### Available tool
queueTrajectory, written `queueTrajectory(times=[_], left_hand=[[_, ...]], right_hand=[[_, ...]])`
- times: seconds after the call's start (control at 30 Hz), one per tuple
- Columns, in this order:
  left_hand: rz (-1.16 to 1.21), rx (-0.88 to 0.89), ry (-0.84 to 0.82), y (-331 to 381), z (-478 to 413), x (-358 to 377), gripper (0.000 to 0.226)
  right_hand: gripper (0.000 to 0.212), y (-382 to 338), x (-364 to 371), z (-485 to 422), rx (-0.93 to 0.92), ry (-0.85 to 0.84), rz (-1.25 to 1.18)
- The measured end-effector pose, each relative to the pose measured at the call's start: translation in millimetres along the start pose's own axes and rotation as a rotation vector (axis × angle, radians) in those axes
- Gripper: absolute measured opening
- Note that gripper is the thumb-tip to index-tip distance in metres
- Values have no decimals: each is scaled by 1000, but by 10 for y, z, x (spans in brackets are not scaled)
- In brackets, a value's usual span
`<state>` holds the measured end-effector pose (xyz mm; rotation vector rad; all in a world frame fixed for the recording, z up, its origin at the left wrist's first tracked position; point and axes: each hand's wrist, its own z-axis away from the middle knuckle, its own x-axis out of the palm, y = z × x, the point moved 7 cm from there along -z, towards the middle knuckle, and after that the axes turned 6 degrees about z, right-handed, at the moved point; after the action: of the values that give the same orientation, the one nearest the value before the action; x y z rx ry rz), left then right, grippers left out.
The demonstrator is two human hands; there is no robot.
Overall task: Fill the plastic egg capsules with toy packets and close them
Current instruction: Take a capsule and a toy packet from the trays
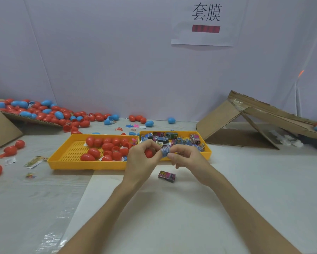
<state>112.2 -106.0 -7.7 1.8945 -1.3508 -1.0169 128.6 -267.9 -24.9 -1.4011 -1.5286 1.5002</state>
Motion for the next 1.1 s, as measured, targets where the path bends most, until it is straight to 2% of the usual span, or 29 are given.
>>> queueTrajectory(times=[0.13,0.23,0.33,0.43,0.6,0.7,0.83,0.9,1.0,1.1], left_hand=[[-86,32,25,-32,3,-22,14],[-78,2,-96,-69,15,80,15],[-63,-33,-248,-69,62,213,31],[-60,-42,-217,-55,45,169,34],[29,-100,-209,-70,20,140,14],[156,-136,-302,-47,51,214,18],[236,-196,-408,-70,86,299,16],[216,-227,-435,-89,98,320,16],[238,-269,-453,-120,105,336,31],[206,-258,-433,-116,90,312,33]], right_hand=[[3,-2,-53,-16,-6,55,-61],[8,14,-59,-18,-12,31,-95],[21,2,19,2,-22,-55,-14],[23,1,72,10,-2,-88,22],[19,15,4,-5,6,7,4],[24,23,-30,-13,24,24,-38],[37,55,-64,-35,25,80,32],[32,54,-90,-35,6,142,71],[19,56,-153,-26,-14,224,79],[22,62,-177,-22,-3,225,81]])
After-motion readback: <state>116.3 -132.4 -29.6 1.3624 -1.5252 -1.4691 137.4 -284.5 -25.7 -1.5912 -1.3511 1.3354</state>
